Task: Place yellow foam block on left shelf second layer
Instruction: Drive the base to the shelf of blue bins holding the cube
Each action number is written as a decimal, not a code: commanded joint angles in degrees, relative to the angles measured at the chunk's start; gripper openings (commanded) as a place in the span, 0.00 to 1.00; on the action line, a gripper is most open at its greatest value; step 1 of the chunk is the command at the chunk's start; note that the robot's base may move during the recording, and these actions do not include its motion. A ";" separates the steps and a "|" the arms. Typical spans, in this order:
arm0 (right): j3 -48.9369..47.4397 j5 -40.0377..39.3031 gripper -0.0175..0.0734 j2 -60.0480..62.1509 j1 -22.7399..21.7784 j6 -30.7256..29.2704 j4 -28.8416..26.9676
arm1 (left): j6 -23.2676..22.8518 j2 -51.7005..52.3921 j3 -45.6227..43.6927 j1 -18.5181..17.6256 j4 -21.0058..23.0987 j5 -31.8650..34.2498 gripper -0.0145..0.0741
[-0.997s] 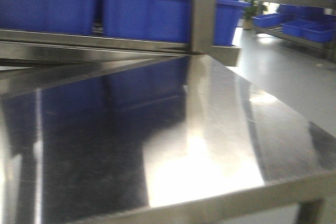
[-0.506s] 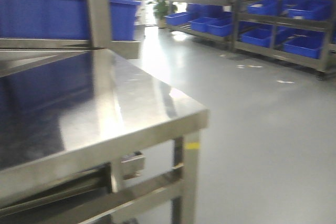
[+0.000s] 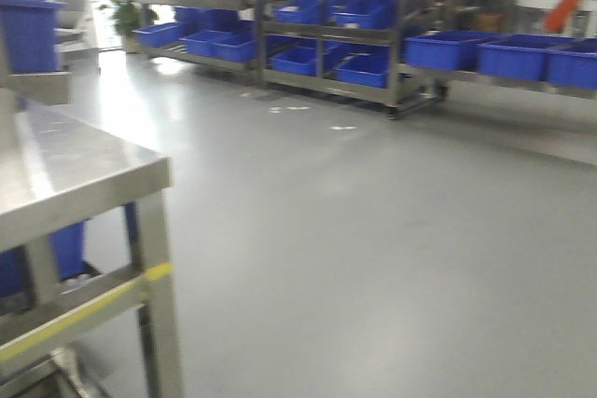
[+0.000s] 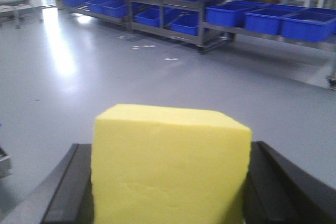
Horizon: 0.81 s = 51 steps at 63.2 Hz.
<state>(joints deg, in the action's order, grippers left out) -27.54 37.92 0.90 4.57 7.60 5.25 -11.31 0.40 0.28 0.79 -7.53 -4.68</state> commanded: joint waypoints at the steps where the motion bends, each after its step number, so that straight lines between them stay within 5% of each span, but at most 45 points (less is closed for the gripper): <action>1: -1.59 -5.06 0.51 -0.66 -0.28 -0.53 0.44 | -0.22 -0.28 1.48 -0.38 0.13 5.03 0.32; 51: -1.59 -5.06 0.51 -0.66 -0.28 -0.53 0.44 | -0.22 -0.28 1.48 -0.38 0.13 5.03 0.32</action>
<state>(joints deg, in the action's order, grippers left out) -27.54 37.92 0.90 4.57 7.60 5.25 -11.31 0.40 0.28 0.79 -7.53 -4.68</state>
